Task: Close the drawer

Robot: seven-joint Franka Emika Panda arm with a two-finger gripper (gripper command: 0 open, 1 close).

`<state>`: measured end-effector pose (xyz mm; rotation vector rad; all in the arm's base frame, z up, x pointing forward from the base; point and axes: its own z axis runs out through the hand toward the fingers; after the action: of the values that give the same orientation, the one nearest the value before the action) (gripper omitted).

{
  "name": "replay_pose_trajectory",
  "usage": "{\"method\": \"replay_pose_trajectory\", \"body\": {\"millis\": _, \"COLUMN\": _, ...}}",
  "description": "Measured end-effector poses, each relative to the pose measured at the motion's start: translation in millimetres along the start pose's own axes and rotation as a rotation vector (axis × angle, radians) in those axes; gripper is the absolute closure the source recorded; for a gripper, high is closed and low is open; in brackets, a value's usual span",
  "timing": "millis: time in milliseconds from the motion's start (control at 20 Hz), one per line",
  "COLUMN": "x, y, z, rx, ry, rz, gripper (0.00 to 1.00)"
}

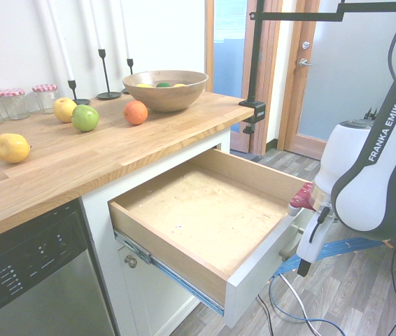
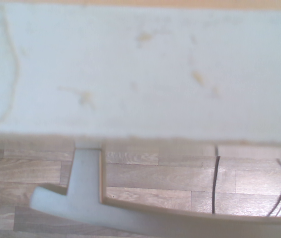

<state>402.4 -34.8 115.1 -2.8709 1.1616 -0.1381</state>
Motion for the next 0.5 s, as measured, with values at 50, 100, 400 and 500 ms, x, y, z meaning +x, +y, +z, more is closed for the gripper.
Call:
{"method": "replay_pose_trajectory", "body": {"millis": 50, "x": 0.1, "y": 0.1, "z": 0.0, "rx": 0.000, "ry": 0.000, "rz": 0.000, "gripper": 1.00}}
{"method": "replay_pose_trajectory", "body": {"millis": 100, "x": 0.4, "y": 0.5, "z": 0.0, "rx": 0.000, "ry": 0.000, "rz": 0.001, "gripper": 1.00}}
{"method": "replay_pose_trajectory", "body": {"millis": 400, "x": 4.0, "y": 2.9, "z": -0.5, "rx": 0.005, "ry": 0.000, "rz": 0.010, "gripper": 1.00}}
{"method": "replay_pose_trajectory", "body": {"millis": 500, "x": 4.9, "y": 3.2, "z": -0.7, "rx": 0.006, "ry": 0.001, "rz": 0.012, "gripper": 1.00}}
